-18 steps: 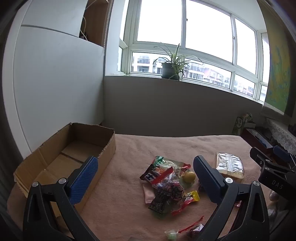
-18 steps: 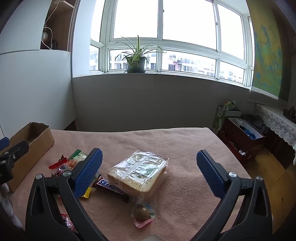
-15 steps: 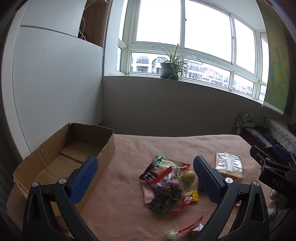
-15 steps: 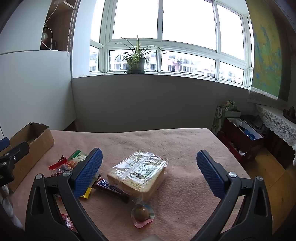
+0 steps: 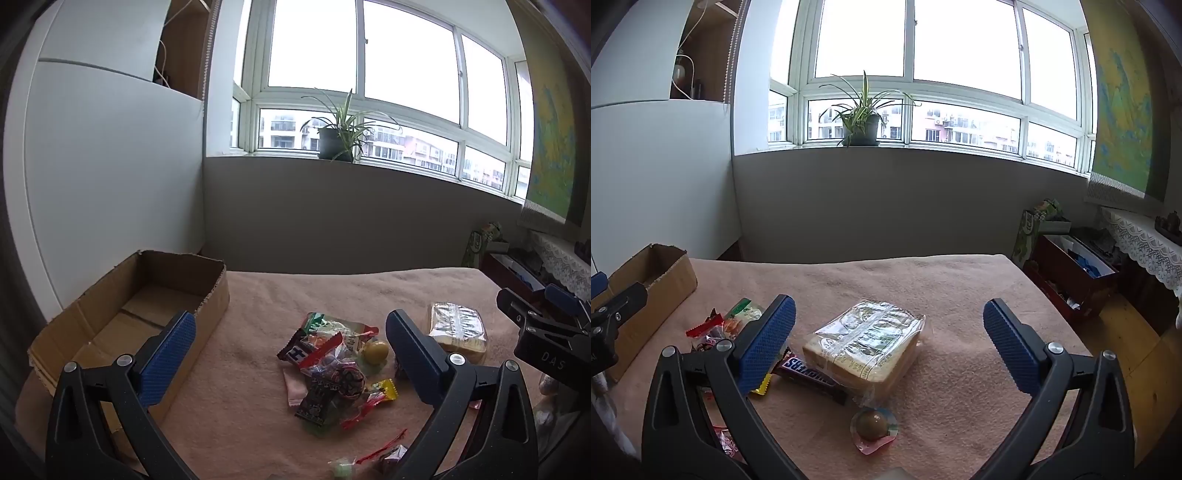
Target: Organize snacks
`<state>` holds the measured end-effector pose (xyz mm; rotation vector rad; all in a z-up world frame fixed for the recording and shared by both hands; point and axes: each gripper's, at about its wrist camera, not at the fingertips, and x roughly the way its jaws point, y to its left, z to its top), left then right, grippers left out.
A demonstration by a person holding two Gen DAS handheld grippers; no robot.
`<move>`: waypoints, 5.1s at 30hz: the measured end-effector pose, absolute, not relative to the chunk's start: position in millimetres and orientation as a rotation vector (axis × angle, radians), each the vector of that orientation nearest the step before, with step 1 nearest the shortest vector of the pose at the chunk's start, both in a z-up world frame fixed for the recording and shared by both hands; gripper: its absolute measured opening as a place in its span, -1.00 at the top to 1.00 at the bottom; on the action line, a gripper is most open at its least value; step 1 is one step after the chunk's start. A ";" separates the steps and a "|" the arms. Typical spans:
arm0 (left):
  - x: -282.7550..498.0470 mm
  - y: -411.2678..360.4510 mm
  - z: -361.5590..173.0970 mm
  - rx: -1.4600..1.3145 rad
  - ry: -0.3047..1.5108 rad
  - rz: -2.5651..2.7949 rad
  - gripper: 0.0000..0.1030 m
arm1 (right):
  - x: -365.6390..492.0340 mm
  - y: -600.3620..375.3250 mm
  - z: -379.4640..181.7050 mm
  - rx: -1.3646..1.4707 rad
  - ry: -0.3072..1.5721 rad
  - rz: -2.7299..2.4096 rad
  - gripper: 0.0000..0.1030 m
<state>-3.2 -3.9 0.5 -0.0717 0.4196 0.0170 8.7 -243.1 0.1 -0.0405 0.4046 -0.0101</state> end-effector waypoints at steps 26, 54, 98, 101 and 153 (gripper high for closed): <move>-2.7 -5.7 -0.5 -0.052 0.412 0.011 -0.98 | 9.1 -243.9 -1.2 -0.042 0.404 -0.011 -1.00; -3.5 -7.8 -3.1 -0.049 0.409 0.008 -0.98 | 9.1 -244.8 -2.1 -0.042 0.409 -0.009 -1.00; -33.7 -14.2 -31.1 -0.127 0.604 -0.186 -0.57 | 0.8 -296.8 -30.8 0.165 0.621 0.143 -0.92; -34.8 -23.9 -41.0 -0.132 0.647 -0.229 -0.47 | 2.4 -293.1 -38.7 0.156 0.654 0.166 -0.80; -18.9 -25.7 -88.1 0.046 0.841 -0.291 0.67 | 41.2 -258.0 -102.5 -0.074 0.891 0.238 0.18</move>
